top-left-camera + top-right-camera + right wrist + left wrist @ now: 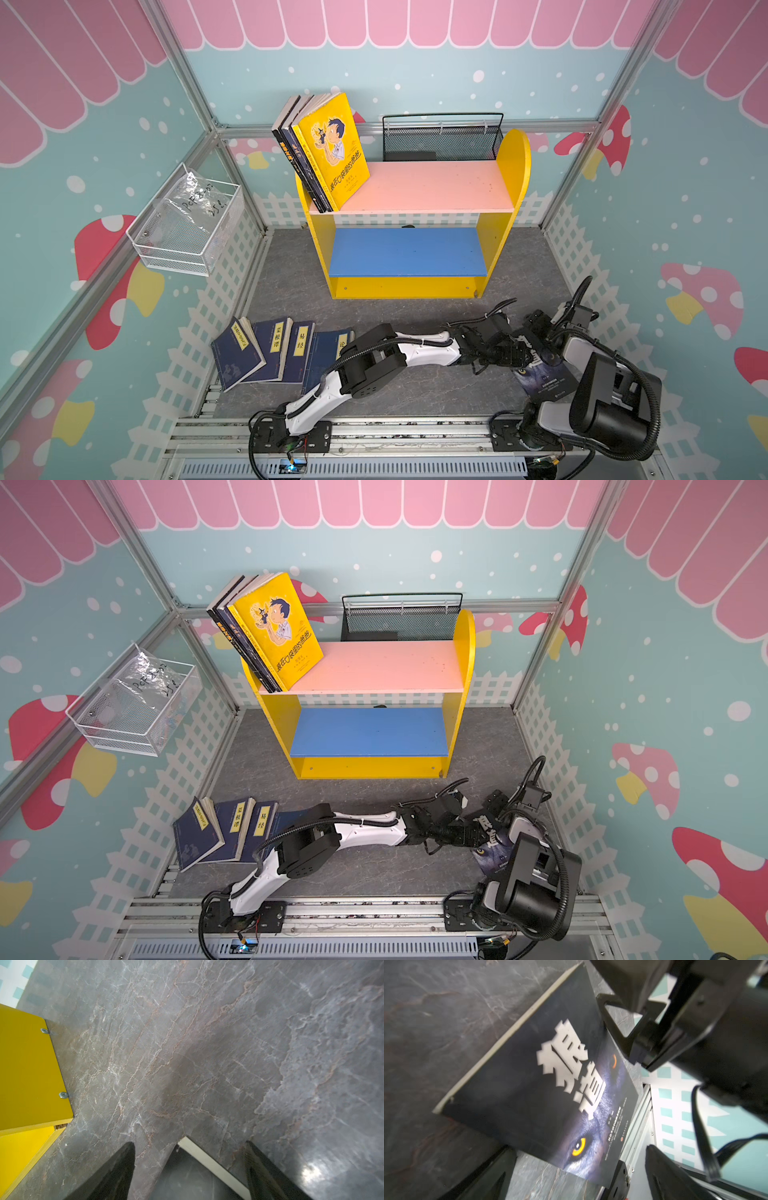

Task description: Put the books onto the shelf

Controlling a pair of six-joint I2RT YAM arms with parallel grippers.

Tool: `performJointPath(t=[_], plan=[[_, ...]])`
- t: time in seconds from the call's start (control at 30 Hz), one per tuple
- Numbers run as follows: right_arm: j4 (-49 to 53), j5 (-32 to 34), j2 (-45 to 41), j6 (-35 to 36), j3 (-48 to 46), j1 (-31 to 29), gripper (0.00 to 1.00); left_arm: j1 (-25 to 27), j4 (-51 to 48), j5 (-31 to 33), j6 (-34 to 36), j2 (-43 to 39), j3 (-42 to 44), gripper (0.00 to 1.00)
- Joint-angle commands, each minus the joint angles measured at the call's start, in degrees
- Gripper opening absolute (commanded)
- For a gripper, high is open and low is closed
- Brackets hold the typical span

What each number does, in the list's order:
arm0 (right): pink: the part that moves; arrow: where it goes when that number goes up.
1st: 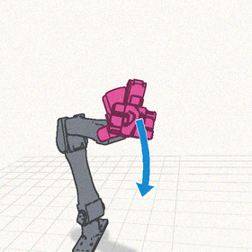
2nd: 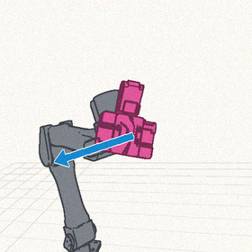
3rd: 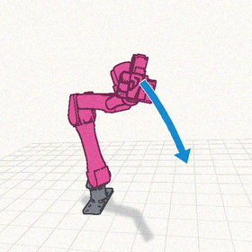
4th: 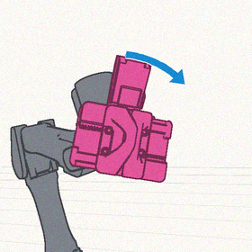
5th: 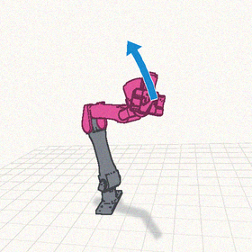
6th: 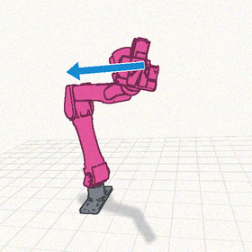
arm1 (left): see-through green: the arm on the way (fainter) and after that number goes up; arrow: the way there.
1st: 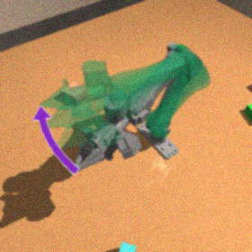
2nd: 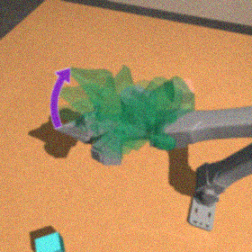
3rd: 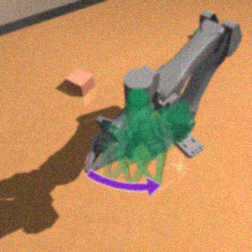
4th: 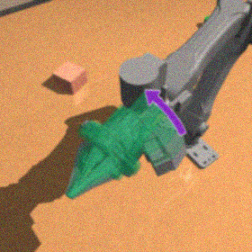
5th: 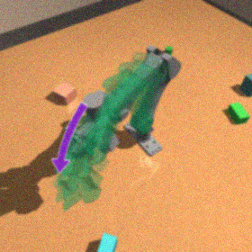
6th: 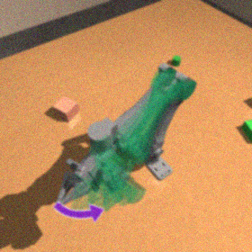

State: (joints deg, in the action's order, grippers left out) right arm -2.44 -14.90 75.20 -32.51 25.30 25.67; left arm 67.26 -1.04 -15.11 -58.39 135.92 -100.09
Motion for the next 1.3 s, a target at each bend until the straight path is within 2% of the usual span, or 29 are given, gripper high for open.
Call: performJointPath(t=[0.0, 0.27, 0.4, 0.5, 0.6, 0.77, 0.9, 1.07, 1.27], plan=[[8.04, -3.91, 0.04, -5.61, -4.52, -2.98, 0.83, -3.03, 4.71, 1.16, -1.58, -0.77, 3.85, 0.99], [7.44, -5.36, -8.48, -20.05, -7.8, -13.05, 0.82, -7.9, 12.95, -0.32, -2.82, -5.44, 13.6, 0.99], [8.34, -3.01, -13.87, -26.19, -9.12, -19.71, 0.82, -10.01, 15.5, 1.07, -3.7, -10.18, 21.35, 0.99], [9.79, 0.28, -15.58, -28.13, -8.72, -24.04, 0.82, -11.63, 17.25, 3.33, -3.97, -15.75, 28.81, 0.99], [10.48, 2.95, -15.0, -25.13, -7.51, -24.7, 0.82, -12.33, 14.32, 5.71, -1.93, -21.2, 33.94, 0.99], [18.62, 10.46, -14.07, -15.96, -1.85, -24.79, 0.82, -11.14, -0.35, 12.99, 3.59, -27.32, 35.59, 0.99], [25.38, 15.22, -17.81, -13.43, 0.63, -24.87, 0.82, -9.82, -3.32, 14.46, 3.55, -28.73, 36.9, 0.98], [28.08, 10.33, -21.6, -11.63, 0.57, -25.19, 0.82, -7.33, -6.66, 14.24, 3.2, -25.75, 33.5, 0.97], [26.67, 6.79, -23.04, -11.18, -4.57, -27.22, 0.85, -5.92, -8.45, 14.19, 2.1, -22.58, 31.05, 0.97]])
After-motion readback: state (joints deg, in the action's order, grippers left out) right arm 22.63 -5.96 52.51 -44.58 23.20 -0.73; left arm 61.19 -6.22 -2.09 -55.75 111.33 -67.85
